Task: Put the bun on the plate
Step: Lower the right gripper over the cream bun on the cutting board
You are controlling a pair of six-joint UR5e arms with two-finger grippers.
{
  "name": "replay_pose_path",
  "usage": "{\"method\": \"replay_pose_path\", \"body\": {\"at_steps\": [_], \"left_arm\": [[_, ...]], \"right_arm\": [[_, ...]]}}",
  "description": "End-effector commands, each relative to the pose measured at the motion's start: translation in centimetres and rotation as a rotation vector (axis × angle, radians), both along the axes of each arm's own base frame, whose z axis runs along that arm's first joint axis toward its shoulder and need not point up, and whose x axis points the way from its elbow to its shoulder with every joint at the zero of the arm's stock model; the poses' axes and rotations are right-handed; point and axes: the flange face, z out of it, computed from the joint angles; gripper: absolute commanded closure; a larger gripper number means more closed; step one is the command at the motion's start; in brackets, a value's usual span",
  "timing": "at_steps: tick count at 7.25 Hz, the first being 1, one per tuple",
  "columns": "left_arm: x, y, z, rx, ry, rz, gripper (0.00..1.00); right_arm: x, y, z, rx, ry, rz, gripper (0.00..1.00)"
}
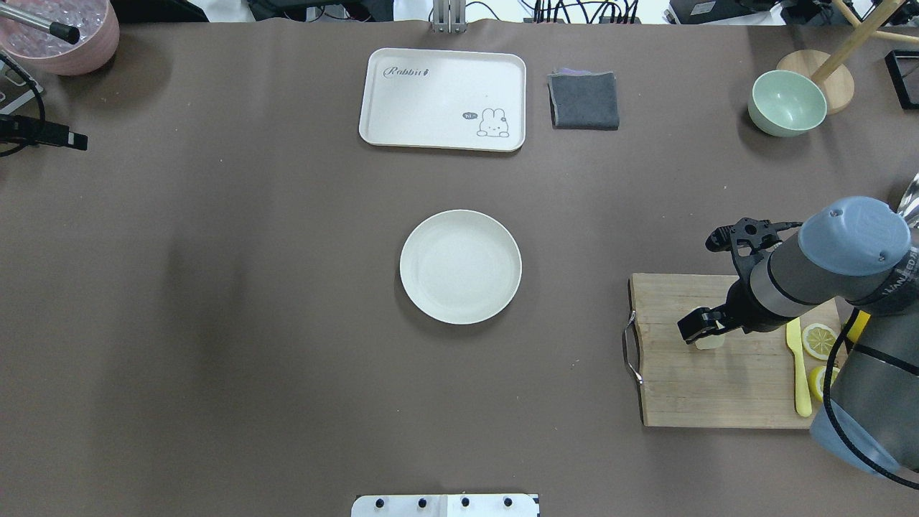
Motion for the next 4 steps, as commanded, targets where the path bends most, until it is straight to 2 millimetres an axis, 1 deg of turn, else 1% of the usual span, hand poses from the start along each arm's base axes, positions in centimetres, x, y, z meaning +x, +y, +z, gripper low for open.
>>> {"method": "replay_pose_path", "body": {"at_steps": [1, 2, 3, 4], "left_arm": [[-0.16, 0.4, 0.76, -0.001, 0.001, -0.001, 0.02], [-0.07, 0.37, 1.15, -0.008, -0.003, 0.0, 0.02], [-0.14, 0.04, 1.6, -0.007, -0.019, -0.02, 0.02], [-0.04, 0.0, 1.64, -0.005, -0.025, -0.025, 0.02]], "right_arm": [[-0.88, 0.29, 0.18, 0.014, 0.01, -0.014, 0.0], [-0.86, 0.23, 0.21, 0.02, 0.013, -0.011, 0.01], [-1.07, -0.05, -0.28, 0.06, 0.007, -0.032, 0.31], [-1.32, -0.23, -0.6, 0.087, -0.002, -0.057, 0.34]]}}
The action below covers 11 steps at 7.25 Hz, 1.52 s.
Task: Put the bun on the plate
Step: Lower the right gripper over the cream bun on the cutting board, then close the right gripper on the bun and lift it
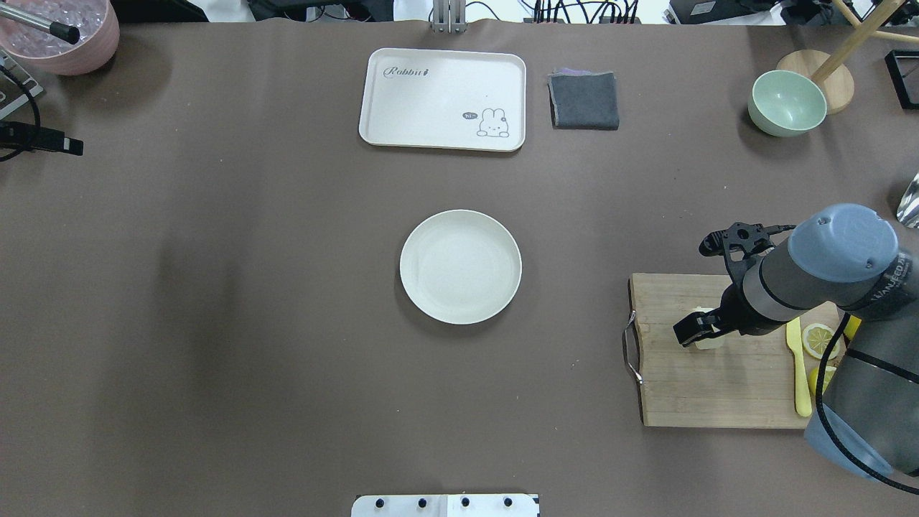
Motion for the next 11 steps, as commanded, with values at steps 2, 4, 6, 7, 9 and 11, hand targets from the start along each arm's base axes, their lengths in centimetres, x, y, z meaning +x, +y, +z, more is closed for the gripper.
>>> {"method": "replay_pose_path", "body": {"at_steps": [2, 4, 6, 7, 9, 11], "left_arm": [[0.2, -0.1, 0.5, 0.0, -0.011, -0.009, 0.02], [0.1, 0.3, 1.4, 0.006, -0.012, -0.013, 0.02], [0.2, 0.1, 2.2, -0.006, -0.019, -0.011, 0.02], [0.2, 0.2, 2.1, 0.003, -0.013, -0.013, 0.02], [0.1, 0.4, 2.3, 0.008, -0.01, -0.012, 0.02], [0.0, 0.5, 2.0, 0.014, -0.005, -0.012, 0.02]], "right_arm": [[-0.4, -0.6, -0.3, 0.048, 0.002, -0.013, 0.8], [-0.6, -0.9, -1.5, 0.066, -0.013, -0.008, 1.0], [-0.5, -3.0, -4.1, 0.116, -0.03, 0.042, 1.0], [0.2, -4.0, -4.9, 0.126, -0.041, 0.066, 1.0], [-1.9, -6.2, -11.4, 0.188, -0.133, 0.087, 1.0], [-5.3, -6.4, -17.4, 0.259, -0.21, 0.073, 1.0]]}}
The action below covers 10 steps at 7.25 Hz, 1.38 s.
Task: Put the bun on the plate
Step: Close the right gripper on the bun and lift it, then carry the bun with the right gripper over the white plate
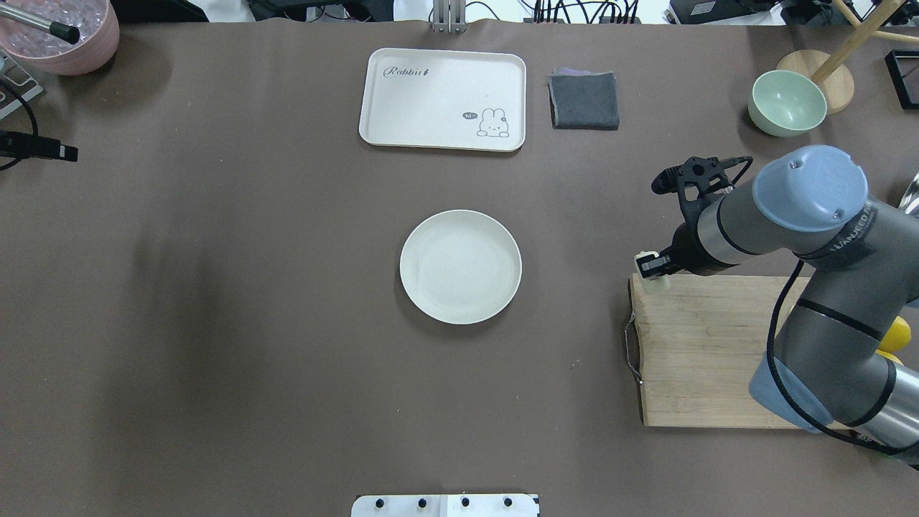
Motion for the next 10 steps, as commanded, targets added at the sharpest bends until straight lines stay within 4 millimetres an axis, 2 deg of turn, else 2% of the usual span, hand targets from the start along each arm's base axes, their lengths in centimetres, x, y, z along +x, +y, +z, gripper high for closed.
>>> {"method": "replay_pose_path", "body": {"at_steps": [1, 2, 3, 4, 5, 7, 8, 9, 10], "left_arm": [[0.0, -0.2, -0.5, 0.009, 0.005, -0.001, 0.02], [0.2, -0.6, -0.4, 0.009, 0.004, 0.0, 0.02], [0.4, -1.4, -1.8, 0.022, 0.017, 0.001, 0.02], [0.5, -1.6, -2.1, 0.024, 0.023, 0.001, 0.02], [0.3, -1.3, -1.7, 0.023, 0.019, 0.002, 0.02], [0.2, -1.1, -1.2, 0.018, 0.014, -0.001, 0.02], [0.1, -1.0, -1.0, 0.014, 0.012, -0.001, 0.02], [0.0, -0.7, -0.5, 0.007, 0.008, -0.003, 0.02], [-0.1, -0.6, -0.4, 0.015, 0.012, -0.003, 0.02]], "right_arm": [[-4.4, -0.8, -7.2, 0.067, -0.083, -0.007, 1.0], [-7.3, -1.8, -9.6, 0.074, -0.097, -0.023, 1.0], [-10.3, -1.2, -11.1, 0.084, -0.107, -0.053, 1.0], [-11.9, -0.6, -12.2, 0.089, -0.113, -0.072, 1.0], [-13.0, 0.1, -12.0, 0.101, -0.101, -0.079, 1.0], [-14.7, -0.6, -12.1, 0.103, -0.081, -0.076, 1.0], [-15.5, -0.8, -12.3, 0.092, -0.075, -0.075, 0.48], [-15.8, -0.6, -12.3, 0.096, -0.074, -0.07, 0.01], [-15.8, -0.6, -12.3, 0.098, -0.073, -0.072, 0.0]]}}
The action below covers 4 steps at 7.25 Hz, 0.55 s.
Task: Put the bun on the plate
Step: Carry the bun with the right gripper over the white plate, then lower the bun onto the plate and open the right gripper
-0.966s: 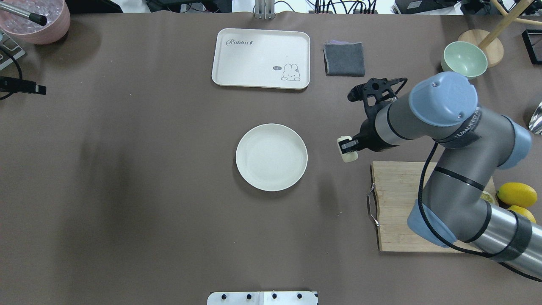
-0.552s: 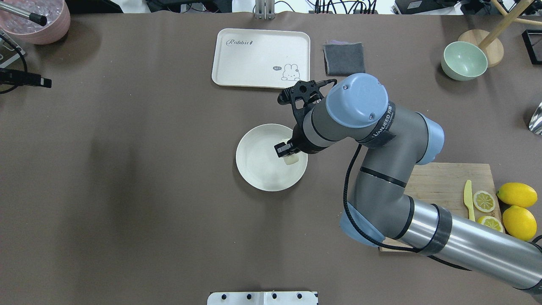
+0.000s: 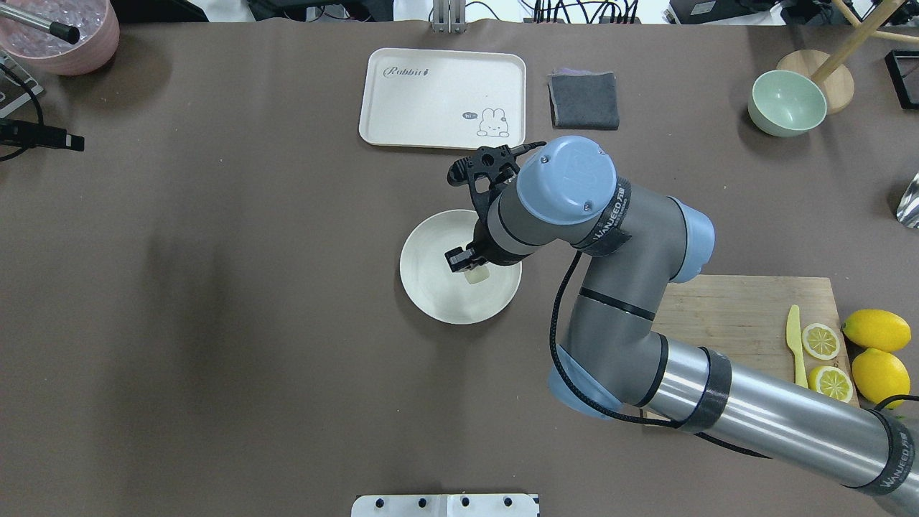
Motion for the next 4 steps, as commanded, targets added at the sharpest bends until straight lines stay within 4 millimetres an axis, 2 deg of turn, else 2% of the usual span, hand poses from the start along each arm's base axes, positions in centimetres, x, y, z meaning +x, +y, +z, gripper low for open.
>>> {"method": "replay_pose_path", "body": {"at_steps": [1, 3, 4], "left_arm": [[-0.1, 0.3, 0.3, 0.009, 0.005, -0.004, 0.02], [-0.2, 0.6, 0.5, 0.009, 0.003, 0.0, 0.02], [-0.2, 0.6, 0.3, 0.012, 0.007, 0.001, 0.02]], "right_arm": [[-0.2, 0.0, 0.0, 0.002, 0.002, 0.001, 0.0], [-0.2, 0.1, -0.3, 0.002, -0.004, 0.002, 0.0], [1.2, -1.5, -0.1, 0.003, -0.001, 0.024, 0.0]]}}
